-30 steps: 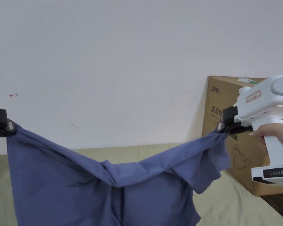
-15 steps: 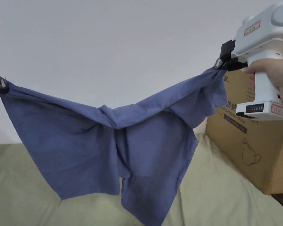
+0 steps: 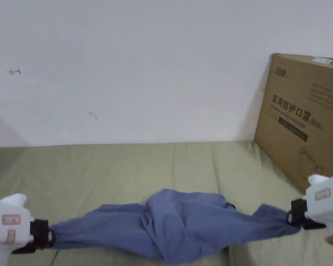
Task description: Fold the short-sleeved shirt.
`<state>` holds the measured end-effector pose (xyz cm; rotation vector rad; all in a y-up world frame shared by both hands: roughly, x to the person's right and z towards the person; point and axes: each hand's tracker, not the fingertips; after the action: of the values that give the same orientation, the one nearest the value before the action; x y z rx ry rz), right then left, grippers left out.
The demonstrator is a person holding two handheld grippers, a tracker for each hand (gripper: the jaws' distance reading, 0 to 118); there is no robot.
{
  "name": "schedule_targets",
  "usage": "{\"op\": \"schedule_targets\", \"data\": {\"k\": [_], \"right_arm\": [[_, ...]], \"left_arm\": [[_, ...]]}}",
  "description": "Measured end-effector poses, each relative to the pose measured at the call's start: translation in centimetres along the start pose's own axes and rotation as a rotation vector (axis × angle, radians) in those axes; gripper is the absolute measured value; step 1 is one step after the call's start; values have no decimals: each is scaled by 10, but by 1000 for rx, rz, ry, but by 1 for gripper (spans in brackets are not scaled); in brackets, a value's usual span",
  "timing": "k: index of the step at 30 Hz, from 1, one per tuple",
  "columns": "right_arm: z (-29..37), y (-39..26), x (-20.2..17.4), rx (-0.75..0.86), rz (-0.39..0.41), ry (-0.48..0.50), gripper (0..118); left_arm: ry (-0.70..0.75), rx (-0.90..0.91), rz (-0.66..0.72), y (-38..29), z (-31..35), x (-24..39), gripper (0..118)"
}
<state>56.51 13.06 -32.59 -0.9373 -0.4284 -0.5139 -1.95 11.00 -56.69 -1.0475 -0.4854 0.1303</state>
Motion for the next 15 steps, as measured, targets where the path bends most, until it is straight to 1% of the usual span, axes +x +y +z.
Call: {"op": "schedule_targets", "data": {"k": [2,3,4,5,7,9,11,12,13,15], "right_arm": [[-23,-56,27,-84,-50,-5,4],[-28,-77,36,-115,-62,-9,4],[-37,-94,53,-149,-60,-21,4],[-38,-114,61,-170,-55,-27,4],[-31,-141,73,-182,-67,3,4],[-16,-165,80,-170,-68,13,4],[-3,-183,84,-165,-45,6,4],[11,-191,78,-139,3,-35,4],[20,-198,80,-123,14,-46,4],[34,-209,83,-134,33,-24,4]], "left_arm": [[9,-102,66,-51,-20,-21,8],[17,-145,92,-69,-25,-28,8],[39,-189,108,-90,-29,-37,8],[39,-214,114,-108,-29,-45,8],[18,-216,107,-131,-25,-61,8],[17,-213,95,-148,-10,-65,8],[2,-204,87,-164,13,-61,8],[3,-201,81,-168,21,-62,8],[6,-199,76,-174,31,-62,8],[-2,-199,77,-190,53,-57,8]]}}
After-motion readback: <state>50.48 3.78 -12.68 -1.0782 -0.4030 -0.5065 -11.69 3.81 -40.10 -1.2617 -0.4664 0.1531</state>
